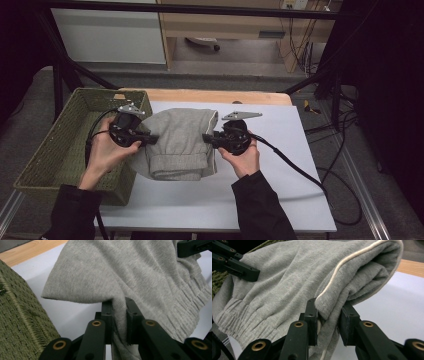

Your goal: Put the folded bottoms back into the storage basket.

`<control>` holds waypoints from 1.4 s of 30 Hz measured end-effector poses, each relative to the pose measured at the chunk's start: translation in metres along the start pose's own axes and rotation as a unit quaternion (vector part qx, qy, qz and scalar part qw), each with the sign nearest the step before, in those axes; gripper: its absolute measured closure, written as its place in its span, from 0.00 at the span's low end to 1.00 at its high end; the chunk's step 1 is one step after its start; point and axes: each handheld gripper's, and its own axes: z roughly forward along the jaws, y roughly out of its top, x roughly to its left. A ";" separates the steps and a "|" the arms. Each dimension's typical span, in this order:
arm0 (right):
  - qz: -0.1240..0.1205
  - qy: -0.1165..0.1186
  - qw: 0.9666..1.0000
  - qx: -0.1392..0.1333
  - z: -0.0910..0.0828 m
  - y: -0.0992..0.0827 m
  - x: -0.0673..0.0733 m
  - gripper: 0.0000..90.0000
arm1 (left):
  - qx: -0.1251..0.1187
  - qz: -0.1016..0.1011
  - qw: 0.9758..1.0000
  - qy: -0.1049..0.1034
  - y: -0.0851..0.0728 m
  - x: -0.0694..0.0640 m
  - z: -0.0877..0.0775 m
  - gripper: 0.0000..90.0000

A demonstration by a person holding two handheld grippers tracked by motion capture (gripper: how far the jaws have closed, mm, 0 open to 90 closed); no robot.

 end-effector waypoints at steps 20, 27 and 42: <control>-0.010 0.006 1.000 -0.008 0.007 0.016 0.017 0.80 | -0.003 -0.004 1.000 0.008 0.000 0.012 -0.021 0.89; -0.016 0.009 1.000 -0.011 0.012 0.021 0.025 0.80 | -0.005 -0.006 1.000 0.012 -0.003 0.019 -0.029 0.89; -0.021 0.017 0.999 -0.017 0.023 0.033 0.040 0.80 | -0.010 -0.008 1.000 0.020 -0.008 0.032 -0.046 0.89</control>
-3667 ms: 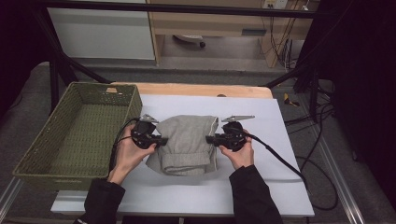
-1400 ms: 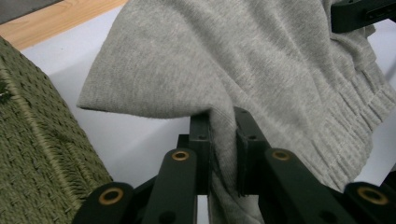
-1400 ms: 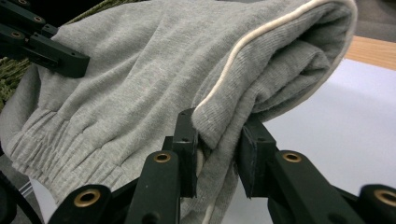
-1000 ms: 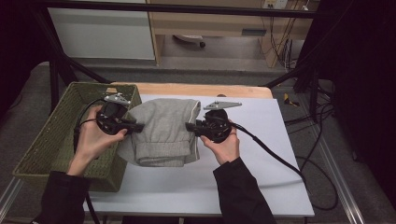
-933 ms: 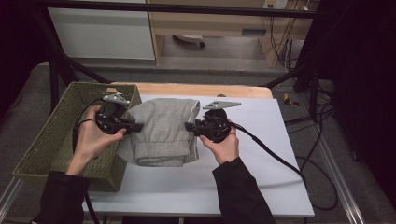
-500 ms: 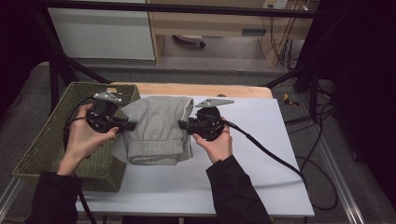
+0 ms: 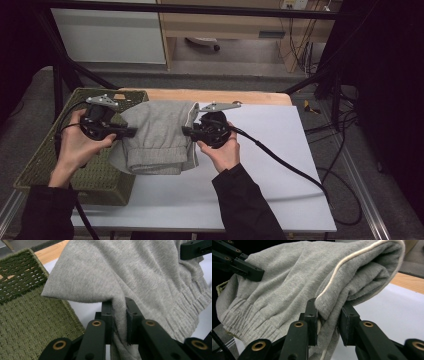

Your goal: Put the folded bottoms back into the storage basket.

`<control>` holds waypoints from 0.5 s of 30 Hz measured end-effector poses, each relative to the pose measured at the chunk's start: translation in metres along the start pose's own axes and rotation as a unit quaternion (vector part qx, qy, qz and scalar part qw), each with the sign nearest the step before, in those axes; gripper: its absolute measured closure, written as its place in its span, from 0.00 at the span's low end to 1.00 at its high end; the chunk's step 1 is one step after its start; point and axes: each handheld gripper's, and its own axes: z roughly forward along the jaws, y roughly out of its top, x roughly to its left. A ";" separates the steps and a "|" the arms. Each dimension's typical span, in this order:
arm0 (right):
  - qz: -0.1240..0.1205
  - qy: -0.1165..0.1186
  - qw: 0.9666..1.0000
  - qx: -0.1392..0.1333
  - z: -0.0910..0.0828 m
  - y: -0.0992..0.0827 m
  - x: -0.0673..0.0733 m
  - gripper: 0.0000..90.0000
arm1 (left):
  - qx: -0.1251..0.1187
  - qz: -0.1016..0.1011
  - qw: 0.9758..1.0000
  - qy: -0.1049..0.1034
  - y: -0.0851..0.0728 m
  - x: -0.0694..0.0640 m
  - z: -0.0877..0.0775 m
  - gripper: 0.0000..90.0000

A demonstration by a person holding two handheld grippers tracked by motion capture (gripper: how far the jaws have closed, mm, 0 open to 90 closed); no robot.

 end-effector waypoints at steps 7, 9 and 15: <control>-0.005 0.002 1.000 0.000 0.005 0.006 0.006 0.80 | 0.001 0.001 1.000 0.005 -0.001 0.005 -0.007 0.89; -0.004 0.005 1.000 -0.002 0.006 0.008 0.008 0.80 | 0.000 0.002 1.000 0.008 -0.002 0.007 -0.010 0.89; -0.006 0.009 1.000 -0.003 0.012 0.013 0.015 0.80 | -0.001 0.001 1.000 0.014 -0.004 0.013 -0.019 0.89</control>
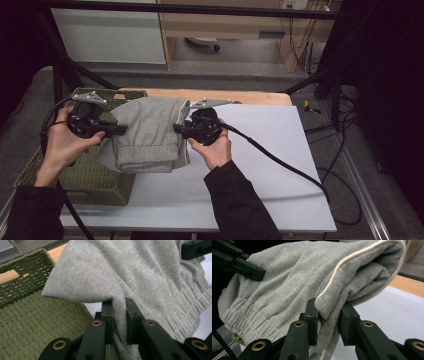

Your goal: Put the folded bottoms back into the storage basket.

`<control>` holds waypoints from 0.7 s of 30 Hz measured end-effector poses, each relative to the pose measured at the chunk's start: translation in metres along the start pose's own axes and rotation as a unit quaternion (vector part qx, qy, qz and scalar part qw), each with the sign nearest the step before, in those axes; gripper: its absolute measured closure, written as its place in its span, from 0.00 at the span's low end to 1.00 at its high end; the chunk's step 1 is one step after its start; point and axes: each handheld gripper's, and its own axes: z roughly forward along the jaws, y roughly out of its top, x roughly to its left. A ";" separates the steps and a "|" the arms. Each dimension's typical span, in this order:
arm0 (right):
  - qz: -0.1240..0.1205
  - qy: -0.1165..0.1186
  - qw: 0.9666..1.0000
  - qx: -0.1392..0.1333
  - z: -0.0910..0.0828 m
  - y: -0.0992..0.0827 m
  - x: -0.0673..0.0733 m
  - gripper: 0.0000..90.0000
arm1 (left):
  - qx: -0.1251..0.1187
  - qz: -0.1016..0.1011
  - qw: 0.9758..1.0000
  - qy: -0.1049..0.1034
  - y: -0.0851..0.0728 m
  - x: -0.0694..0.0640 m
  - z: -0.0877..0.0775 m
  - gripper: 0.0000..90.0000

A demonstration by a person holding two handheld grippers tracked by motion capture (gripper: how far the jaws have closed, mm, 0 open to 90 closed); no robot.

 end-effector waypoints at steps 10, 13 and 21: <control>0.000 0.006 1.000 -0.005 0.011 0.007 0.012 0.80 | 0.001 -0.006 1.000 0.012 -0.004 0.011 -0.011 0.89; -0.001 0.007 1.000 -0.005 0.015 0.008 0.014 0.80 | 0.002 -0.008 1.000 0.013 -0.005 0.015 -0.013 0.89; 0.004 0.013 1.000 -0.010 0.022 0.012 0.018 0.80 | -0.001 -0.010 1.000 0.019 -0.007 0.023 -0.018 0.89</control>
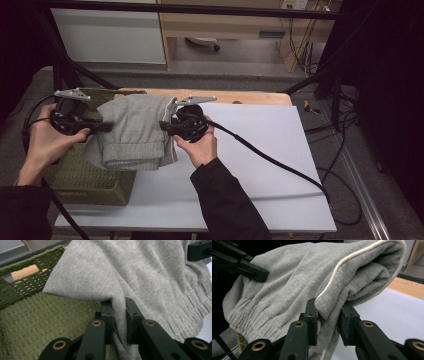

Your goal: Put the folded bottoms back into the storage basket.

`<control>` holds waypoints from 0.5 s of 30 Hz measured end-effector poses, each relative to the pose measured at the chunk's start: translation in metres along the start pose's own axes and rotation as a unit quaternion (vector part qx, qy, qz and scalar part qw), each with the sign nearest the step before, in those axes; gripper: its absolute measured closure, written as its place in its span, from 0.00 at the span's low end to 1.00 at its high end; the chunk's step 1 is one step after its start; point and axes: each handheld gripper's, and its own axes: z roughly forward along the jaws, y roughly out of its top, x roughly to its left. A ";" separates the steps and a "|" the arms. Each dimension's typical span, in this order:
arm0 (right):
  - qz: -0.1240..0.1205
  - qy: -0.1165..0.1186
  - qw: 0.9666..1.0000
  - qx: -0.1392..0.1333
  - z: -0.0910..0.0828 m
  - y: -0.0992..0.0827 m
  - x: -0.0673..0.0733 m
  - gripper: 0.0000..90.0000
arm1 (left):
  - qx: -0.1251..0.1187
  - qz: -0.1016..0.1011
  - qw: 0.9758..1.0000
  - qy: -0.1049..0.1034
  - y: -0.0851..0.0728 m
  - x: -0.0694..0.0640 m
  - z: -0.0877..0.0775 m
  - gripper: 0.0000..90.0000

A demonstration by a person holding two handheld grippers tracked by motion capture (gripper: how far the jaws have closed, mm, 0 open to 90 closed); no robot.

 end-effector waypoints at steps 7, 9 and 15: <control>-0.001 -0.001 1.000 -0.001 0.006 0.004 0.005 0.80 | 0.001 -0.002 1.000 0.006 -0.001 0.006 -0.004 0.89; -0.004 -0.001 1.000 -0.004 0.007 0.006 0.008 0.80 | -0.001 -0.002 1.000 0.009 -0.002 0.009 -0.006 0.89; -0.013 -0.002 1.000 -0.006 0.012 0.010 0.015 0.80 | -0.003 -0.003 1.000 0.014 -0.004 0.014 -0.012 0.89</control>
